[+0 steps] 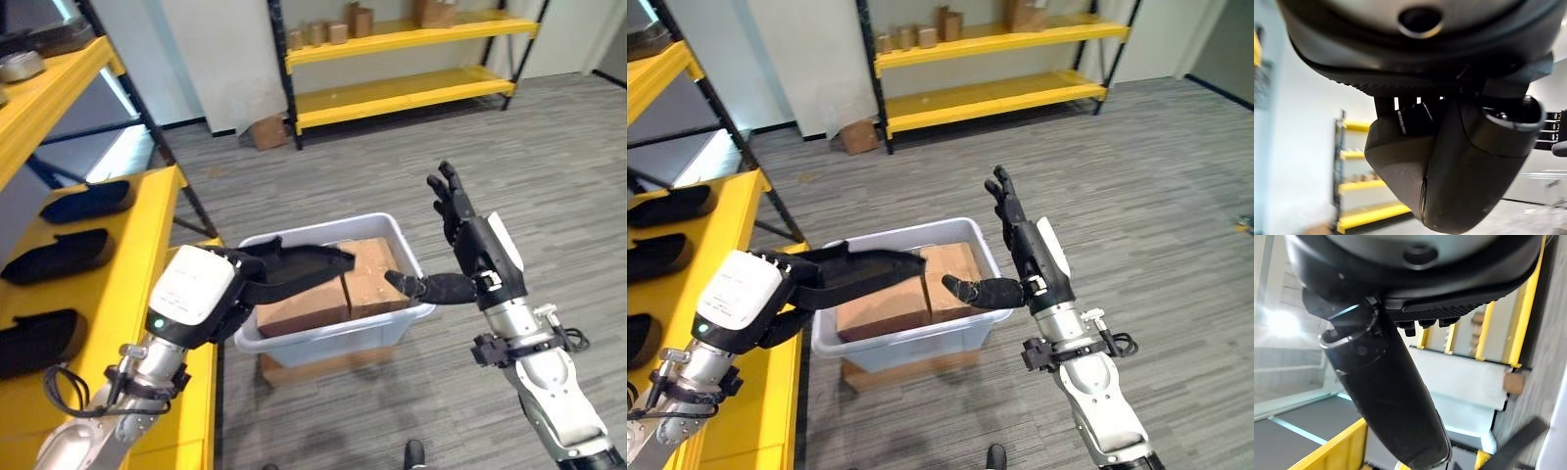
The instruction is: Move parts from the plastic box to the shelf.
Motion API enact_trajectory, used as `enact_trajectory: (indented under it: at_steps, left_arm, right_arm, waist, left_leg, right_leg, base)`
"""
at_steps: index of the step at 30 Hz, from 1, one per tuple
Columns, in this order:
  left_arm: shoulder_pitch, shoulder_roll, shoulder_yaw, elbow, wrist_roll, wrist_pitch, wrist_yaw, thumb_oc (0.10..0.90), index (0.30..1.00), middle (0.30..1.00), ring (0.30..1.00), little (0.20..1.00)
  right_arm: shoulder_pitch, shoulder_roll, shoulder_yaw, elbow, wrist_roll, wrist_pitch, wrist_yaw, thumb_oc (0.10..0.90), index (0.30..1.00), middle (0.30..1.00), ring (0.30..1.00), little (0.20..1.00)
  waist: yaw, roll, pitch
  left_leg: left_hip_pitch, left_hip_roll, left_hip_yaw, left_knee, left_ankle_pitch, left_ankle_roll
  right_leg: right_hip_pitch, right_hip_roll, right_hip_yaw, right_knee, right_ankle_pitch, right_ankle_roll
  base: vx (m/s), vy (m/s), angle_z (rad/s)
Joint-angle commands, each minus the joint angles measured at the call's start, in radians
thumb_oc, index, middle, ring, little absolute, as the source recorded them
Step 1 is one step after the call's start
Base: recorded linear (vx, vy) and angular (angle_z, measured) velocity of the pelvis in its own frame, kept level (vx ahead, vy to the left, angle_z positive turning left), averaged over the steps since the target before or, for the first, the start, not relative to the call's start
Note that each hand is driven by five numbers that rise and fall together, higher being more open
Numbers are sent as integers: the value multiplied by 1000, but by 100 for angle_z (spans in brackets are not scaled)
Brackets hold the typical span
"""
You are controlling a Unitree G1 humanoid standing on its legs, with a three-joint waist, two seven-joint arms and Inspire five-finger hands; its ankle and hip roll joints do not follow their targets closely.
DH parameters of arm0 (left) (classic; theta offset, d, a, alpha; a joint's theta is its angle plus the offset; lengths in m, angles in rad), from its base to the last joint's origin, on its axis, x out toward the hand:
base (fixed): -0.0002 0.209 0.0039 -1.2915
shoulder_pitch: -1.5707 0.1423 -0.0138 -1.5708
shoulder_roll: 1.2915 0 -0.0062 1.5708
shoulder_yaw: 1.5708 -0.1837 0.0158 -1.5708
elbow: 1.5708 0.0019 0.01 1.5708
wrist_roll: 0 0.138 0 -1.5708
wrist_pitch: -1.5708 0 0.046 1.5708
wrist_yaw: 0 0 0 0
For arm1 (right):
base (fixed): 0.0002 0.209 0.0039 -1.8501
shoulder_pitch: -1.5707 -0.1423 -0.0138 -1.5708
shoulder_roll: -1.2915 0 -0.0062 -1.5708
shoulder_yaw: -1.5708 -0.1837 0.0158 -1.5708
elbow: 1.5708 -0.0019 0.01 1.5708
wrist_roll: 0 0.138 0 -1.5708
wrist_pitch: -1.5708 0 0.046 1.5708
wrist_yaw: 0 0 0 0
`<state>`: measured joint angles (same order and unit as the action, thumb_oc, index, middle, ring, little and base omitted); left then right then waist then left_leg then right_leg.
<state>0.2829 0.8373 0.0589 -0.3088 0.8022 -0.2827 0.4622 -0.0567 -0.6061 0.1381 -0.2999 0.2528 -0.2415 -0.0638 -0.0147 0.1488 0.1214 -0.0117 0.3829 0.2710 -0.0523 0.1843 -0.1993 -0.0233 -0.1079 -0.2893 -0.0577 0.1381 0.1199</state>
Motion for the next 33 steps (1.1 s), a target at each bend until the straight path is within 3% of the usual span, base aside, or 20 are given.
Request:
enact_trajectory:
  at_steps: [1,2,5,8,11,12,13,17,19,23,30,33]
  left_arm:
    - [-198,-7,120,-117,-11,24,177,400,300,300,300,300]
    - [-199,-7,119,-116,-10,24,178,400,300,300,300,300]
    - [-223,-32,124,-139,-7,22,197,400,300,300,300,300]
    - [-250,-44,122,-148,-10,26,207,400,300,300,300,300]
    - [-257,-57,130,-152,-2,31,221,400,300,300,300,300]
    - [-255,-62,135,-157,7,30,228,400,300,300,300,300]
    - [-249,-84,140,-164,17,31,237,400,300,300,300,300]
    - [-244,-104,148,-178,29,45,269,400,300,300,300,300]
    - [-234,-107,154,-181,31,48,273,400,300,300,300,300]
    - [-191,-127,192,-182,35,62,301,400,300,300,300,300]
    - [-144,-146,237,-194,18,72,315,400,300,300,300,300]
    - [-127,-158,260,-197,10,81,321,400,300,300,300,300]
  right_arm:
    - [-151,-15,-42,-105,-88,-135,-62,900,1000,1000,1000,1000]
    - [-151,-15,-42,-104,-89,-136,-63,900,1000,1000,1000,1000]
    - [-155,-7,-32,-96,-104,-133,-63,900,1000,1000,1000,1000]
    - [-132,-1,-51,-95,-129,-128,-69,900,1000,1000,1000,1000]
    - [-115,-3,-75,-96,-167,-123,-79,900,1000,1000,1000,1000]
    - [-104,-5,-91,-98,-205,-123,-96,900,1000,1000,1000,1000]
    - [-79,-3,-110,-106,-240,-127,-114,900,1000,1000,1000,1000]
    - [-54,9,-128,-117,-246,-123,-113,900,1000,1000,1000,1000]
    - [-60,14,-123,-111,-248,-118,-112,900,1000,1000,1000,1000]
    - [-80,12,-107,-100,-311,-104,-119,900,1000,1000,1000,1000]
    - [-57,29,-108,-86,-313,-84,-101,900,1000,1000,1000,1000]
    - [-27,42,-121,-73,-328,-70,-99,900,1000,1000,1000,1000]
  waist:
    - [-9,-62,37]
    - [-11,-63,39]
    - [1,-94,42]
    - [-10,-105,25]
    - [-27,-104,7]
    - [-32,-98,-4]
    - [-39,-94,-28]
    - [-24,-104,-63]
    - [-20,-110,-64]
    - [20,-135,-57]
    - [62,-168,-50]
    - [96,-192,-52]
  left_leg:
    - [-76,67,-4,112,148,-41]
    - [-80,66,-7,121,141,-40]
    - [-94,-8,-12,327,-10,4]
    - [-64,-50,10,400,-124,13]
    - [-23,-50,60,381,-162,16]
    - [-2,-57,76,331,-175,14]
    - [29,-96,95,200,-201,27]
    - [88,-146,87,6,-147,44]
    - [98,-163,81,-21,-137,54]
    - [91,-203,63,-27,-158,81]
    - [74,-270,3,-30,-182,122]
    - [60,-333,-60,-33,-198,152]
  right_leg:
    - [78,-33,-121,82,-172,-17]
    - [82,-35,-124,80,-172,-16]
    - [74,-53,-174,61,-148,-38]
    - [73,-57,-218,54,-158,-42]
    - [67,-61,-266,51,-151,-39]
    - [68,-64,-282,41,-142,-30]
    - [81,-80,-306,26,-112,-6]
    - [84,-126,-340,28,-66,27]
    - [84,-141,-347,34,-56,35]
    - [87,-190,-377,61,-24,61]
    - [117,-272,-434,99,7,100]
    - [140,-337,-481,128,57,130]
  base:
    - [-162,-156,82]
    - [-134,-150,139]
    - [-156,-168,112]
    - [-65,-100,62]
    - [-49,32,92]
    - [-9,161,70]
    - [50,214,72]
    - [41,197,68]
    - [-5,123,33]
    - [-10,138,15]
    - [-9,121,26]
    - [-16,192,70]
